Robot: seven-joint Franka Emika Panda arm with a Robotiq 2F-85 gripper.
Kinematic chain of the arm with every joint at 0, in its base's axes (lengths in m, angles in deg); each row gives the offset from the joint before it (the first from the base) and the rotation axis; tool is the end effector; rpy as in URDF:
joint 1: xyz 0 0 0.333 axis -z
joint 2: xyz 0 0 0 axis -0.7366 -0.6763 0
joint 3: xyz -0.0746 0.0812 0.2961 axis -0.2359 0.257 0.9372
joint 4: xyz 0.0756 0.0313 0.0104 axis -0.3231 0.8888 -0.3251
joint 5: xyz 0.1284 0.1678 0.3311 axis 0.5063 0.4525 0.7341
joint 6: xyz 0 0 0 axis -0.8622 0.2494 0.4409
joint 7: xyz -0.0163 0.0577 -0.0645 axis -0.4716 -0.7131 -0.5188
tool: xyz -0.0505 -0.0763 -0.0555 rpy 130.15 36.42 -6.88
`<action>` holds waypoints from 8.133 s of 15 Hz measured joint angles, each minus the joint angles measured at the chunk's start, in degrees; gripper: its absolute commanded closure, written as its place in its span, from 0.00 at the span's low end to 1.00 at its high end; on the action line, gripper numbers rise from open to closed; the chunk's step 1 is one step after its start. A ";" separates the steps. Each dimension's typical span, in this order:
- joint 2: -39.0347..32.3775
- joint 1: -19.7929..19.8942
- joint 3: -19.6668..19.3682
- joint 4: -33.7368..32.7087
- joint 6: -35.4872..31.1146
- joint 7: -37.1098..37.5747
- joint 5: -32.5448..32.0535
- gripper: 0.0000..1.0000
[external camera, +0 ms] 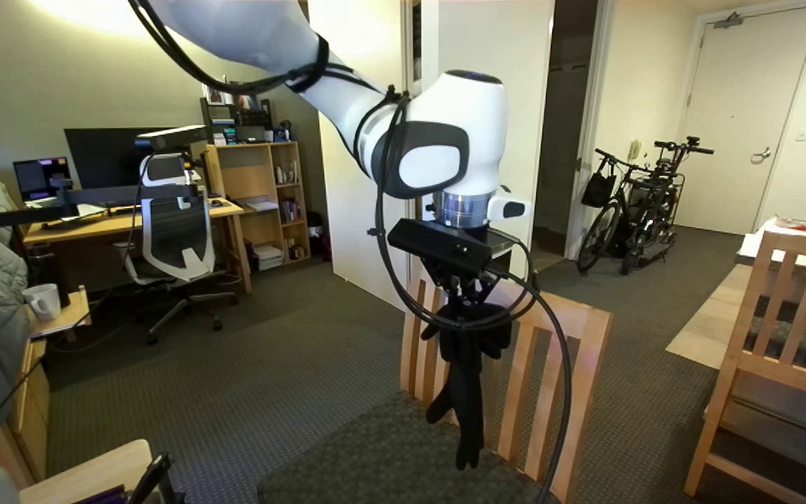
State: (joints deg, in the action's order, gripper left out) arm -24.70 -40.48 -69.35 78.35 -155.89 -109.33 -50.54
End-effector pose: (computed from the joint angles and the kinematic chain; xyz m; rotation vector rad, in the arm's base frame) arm 0.5511 -0.0703 0.3666 -2.9307 -0.3071 -0.2858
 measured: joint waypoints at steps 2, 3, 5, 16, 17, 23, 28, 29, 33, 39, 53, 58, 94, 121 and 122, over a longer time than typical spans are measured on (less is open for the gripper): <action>1.36 -0.17 -0.35 0.91 0.00 2.09 0.00 0.96; 1.91 -0.33 -0.52 1.26 -0.01 3.23 0.00 0.96; 2.85 -0.52 -0.65 1.85 -0.13 6.01 0.00 0.96; 4.32 -1.30 -1.33 5.52 -4.58 19.44 -0.09 0.96; 4.25 -1.30 -1.54 5.93 -4.62 19.90 -0.09 0.96; 3.68 -1.27 -2.84 7.68 -4.66 21.64 -0.09 0.96; 2.02 -1.28 -3.36 7.85 -4.66 21.95 -0.08 0.96; 1.60 -1.28 -3.34 7.85 -4.66 21.98 -0.06 0.96; -0.43 -1.28 -3.31 7.82 -4.80 21.98 -0.04 0.96; -4.76 -1.28 -2.80 6.94 -6.97 21.62 0.04 0.96; -12.99 2.78 3.58 1.24 -14.26 12.04 10.32 0.96; -13.84 4.57 4.76 0.91 -14.36 9.07 12.95 0.96; -30.10 8.03 6.51 -5.72 -14.37 7.98 12.19 0.96; -37.50 9.61 7.04 -10.92 -14.37 8.02 5.76 0.92; -37.50 9.61 7.04 -10.92 -14.37 8.02 5.76 0.92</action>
State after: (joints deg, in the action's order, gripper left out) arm -62.20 -30.87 -62.31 67.43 -170.25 -101.32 -44.78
